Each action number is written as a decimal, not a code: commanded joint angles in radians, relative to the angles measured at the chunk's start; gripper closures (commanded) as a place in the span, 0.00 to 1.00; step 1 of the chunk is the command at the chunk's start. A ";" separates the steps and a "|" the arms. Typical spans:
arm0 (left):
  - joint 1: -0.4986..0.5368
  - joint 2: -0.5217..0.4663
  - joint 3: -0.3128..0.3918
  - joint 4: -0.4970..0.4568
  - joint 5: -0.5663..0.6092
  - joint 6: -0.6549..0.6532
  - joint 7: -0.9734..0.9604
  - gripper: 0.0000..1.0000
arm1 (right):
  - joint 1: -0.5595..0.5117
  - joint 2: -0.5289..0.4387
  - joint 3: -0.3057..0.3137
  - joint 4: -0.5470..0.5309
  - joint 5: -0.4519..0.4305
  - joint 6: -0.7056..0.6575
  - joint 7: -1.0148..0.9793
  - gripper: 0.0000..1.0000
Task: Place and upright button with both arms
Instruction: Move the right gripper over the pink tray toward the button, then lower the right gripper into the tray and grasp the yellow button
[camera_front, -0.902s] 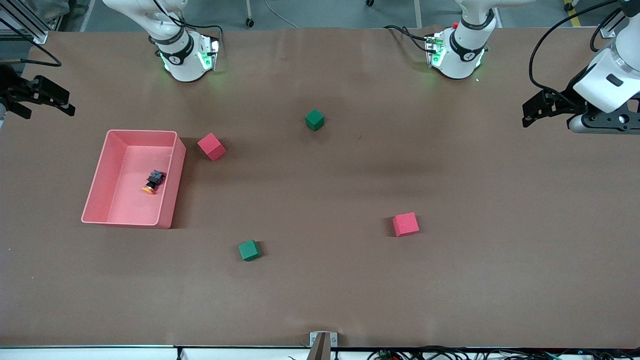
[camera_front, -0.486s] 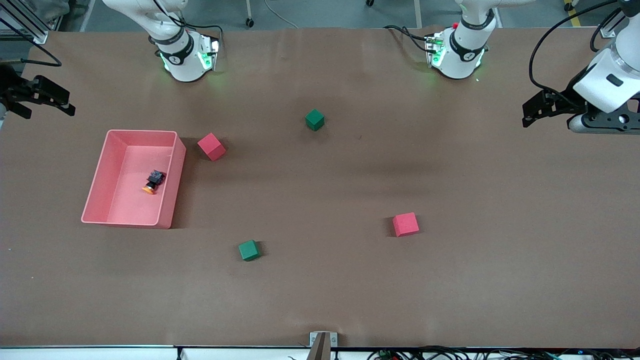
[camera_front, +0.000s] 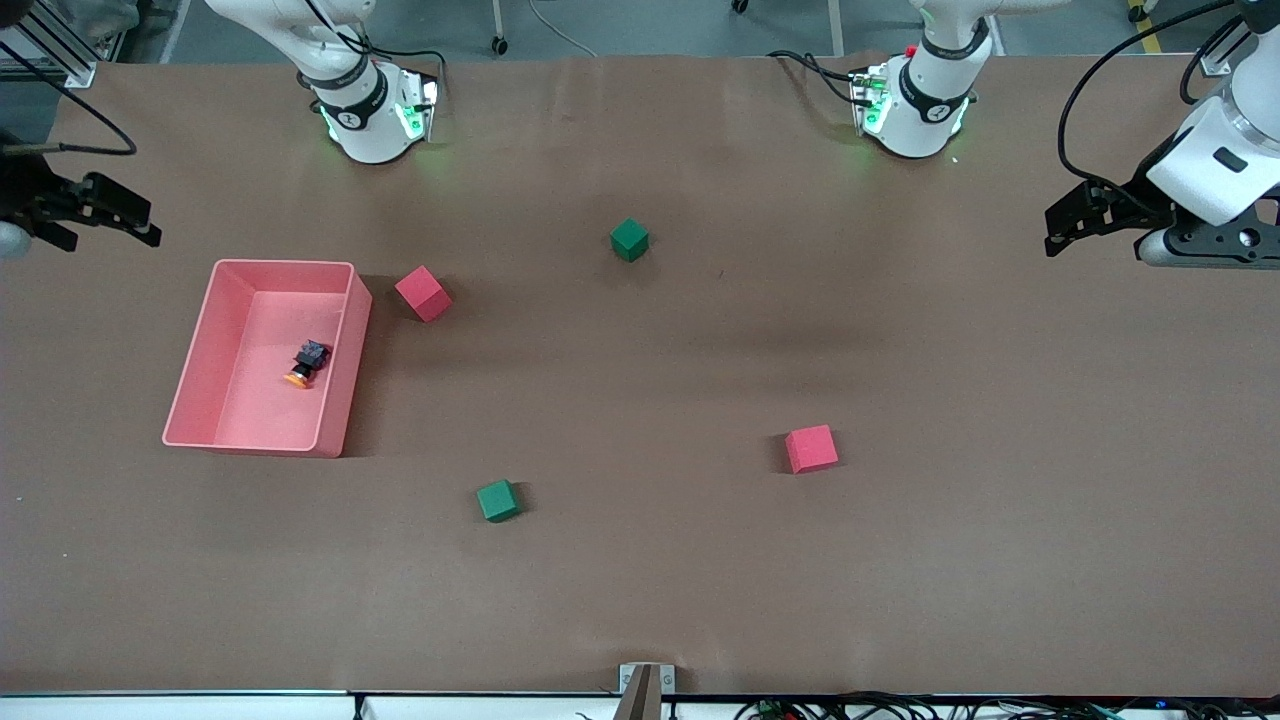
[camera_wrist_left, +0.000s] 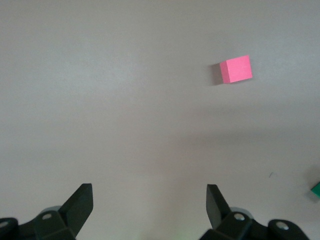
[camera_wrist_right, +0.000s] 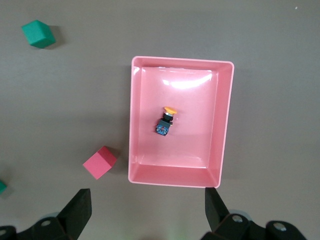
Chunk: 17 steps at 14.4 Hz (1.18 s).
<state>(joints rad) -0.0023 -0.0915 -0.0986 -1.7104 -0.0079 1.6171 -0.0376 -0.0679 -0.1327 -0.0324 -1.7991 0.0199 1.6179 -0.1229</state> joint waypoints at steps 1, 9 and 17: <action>-0.004 -0.001 -0.004 0.020 0.005 0.003 -0.018 0.00 | -0.027 -0.024 0.011 -0.142 -0.002 0.100 -0.017 0.00; -0.005 0.036 -0.032 0.046 0.006 0.012 -0.093 0.00 | -0.053 0.079 0.011 -0.457 -0.001 0.564 -0.017 0.00; 0.005 0.041 -0.030 0.041 0.006 0.001 -0.061 0.00 | -0.062 0.329 0.011 -0.460 -0.001 0.778 -0.018 0.00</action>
<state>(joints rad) -0.0004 -0.0584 -0.1277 -1.6847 -0.0079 1.6322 -0.1158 -0.1178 0.1538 -0.0314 -2.2595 0.0195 2.3522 -0.1276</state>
